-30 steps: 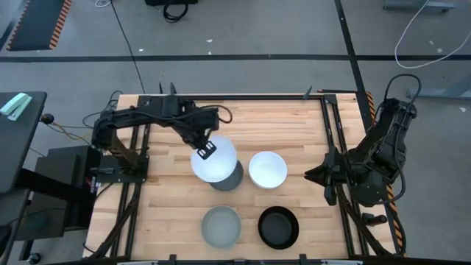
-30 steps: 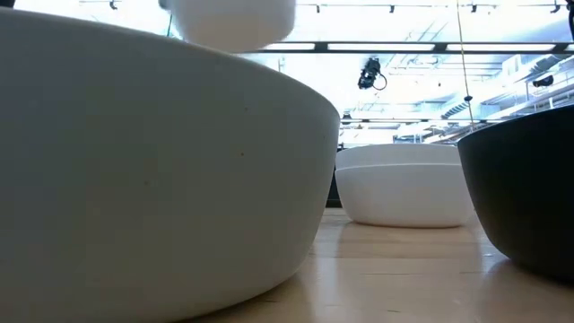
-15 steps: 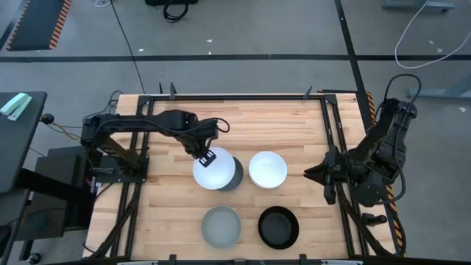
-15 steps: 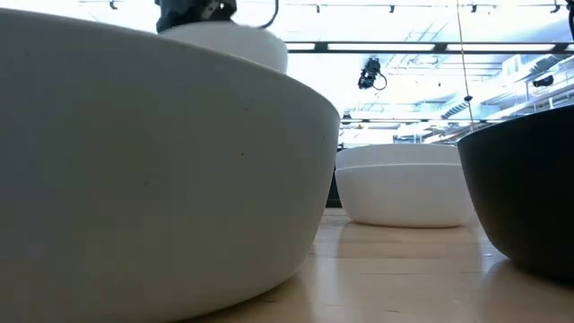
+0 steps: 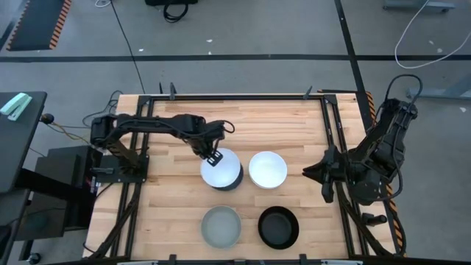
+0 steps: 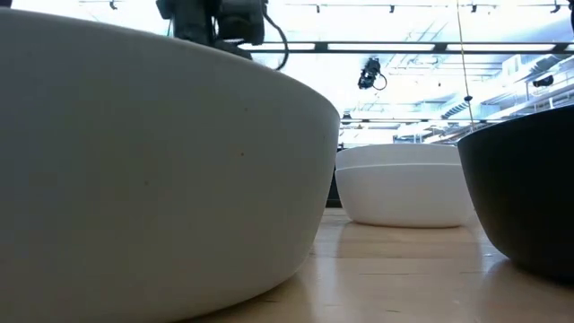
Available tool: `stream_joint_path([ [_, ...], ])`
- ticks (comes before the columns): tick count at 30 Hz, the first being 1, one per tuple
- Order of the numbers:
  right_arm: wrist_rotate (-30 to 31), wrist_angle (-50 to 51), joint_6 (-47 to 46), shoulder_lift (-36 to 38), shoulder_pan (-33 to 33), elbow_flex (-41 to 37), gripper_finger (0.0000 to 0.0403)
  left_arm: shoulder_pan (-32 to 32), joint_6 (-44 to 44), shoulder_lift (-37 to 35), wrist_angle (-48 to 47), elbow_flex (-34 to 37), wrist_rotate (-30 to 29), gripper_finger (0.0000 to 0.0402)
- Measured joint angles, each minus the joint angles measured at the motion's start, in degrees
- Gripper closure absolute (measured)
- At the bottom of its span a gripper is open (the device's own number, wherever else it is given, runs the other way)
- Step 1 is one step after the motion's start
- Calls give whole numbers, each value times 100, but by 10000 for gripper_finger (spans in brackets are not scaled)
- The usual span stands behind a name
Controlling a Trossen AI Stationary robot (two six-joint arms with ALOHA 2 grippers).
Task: Nest bowls inside each other
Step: Stack the left white bowl on the dark gray bowl
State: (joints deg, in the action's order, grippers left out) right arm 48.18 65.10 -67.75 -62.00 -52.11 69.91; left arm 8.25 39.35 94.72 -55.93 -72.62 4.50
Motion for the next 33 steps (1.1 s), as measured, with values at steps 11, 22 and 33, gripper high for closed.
stream_joint_path([
  [11,0,-13,-4,0,30,0,337,0,-13,647,158,-4,56,393],
  [22,0,-22,-4,0,30,0,337,-8,-17,762,255,-142,98,366],
  [33,-14,-22,-7,0,30,0,337,-4,-232,759,-4,-608,89,345],
])
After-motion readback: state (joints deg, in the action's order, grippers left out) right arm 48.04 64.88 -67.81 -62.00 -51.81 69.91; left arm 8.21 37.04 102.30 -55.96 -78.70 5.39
